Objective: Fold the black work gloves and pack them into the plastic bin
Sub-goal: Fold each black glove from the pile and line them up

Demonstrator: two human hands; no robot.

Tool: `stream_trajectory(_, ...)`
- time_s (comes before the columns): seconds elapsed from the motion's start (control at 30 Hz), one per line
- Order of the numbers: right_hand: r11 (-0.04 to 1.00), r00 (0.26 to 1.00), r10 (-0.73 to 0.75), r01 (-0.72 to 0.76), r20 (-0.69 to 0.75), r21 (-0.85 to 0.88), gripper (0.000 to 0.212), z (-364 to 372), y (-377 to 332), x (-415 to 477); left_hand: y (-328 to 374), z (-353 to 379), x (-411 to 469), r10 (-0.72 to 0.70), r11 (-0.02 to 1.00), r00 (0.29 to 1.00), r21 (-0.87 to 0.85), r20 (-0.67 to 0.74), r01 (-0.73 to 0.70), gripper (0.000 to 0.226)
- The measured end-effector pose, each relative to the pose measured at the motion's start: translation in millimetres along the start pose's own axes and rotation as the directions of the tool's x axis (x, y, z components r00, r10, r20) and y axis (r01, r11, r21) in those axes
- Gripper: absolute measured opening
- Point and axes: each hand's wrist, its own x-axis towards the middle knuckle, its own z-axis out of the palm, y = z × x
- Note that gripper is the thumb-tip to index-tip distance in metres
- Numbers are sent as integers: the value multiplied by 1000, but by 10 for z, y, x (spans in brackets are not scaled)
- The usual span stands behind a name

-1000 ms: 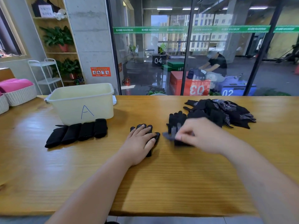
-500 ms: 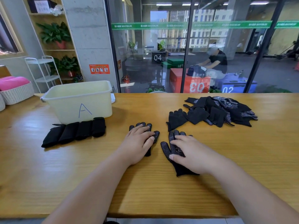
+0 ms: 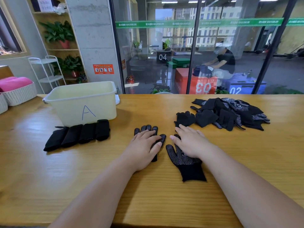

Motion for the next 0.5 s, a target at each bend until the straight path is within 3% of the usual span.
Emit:
stream_trajectory(0.2, 999, 997, 27, -25, -72, 30, 72, -66, -4, 93, -10, -37, -4, -18, 999, 999, -51, -33, 16, 51)
stream_trajectory(0.33, 998, 997, -63, 62, -55, -13, 71, -16, -186, -349, -31, -63, 8, -48, 992, 994, -117, -95, 37, 48)
stream_trajectory(0.5, 996, 997, -83, 83, -8, -15, 77, 185, -212, -655, 5, -55, 0, -51, 997, 997, 58, 55, 48, 58)
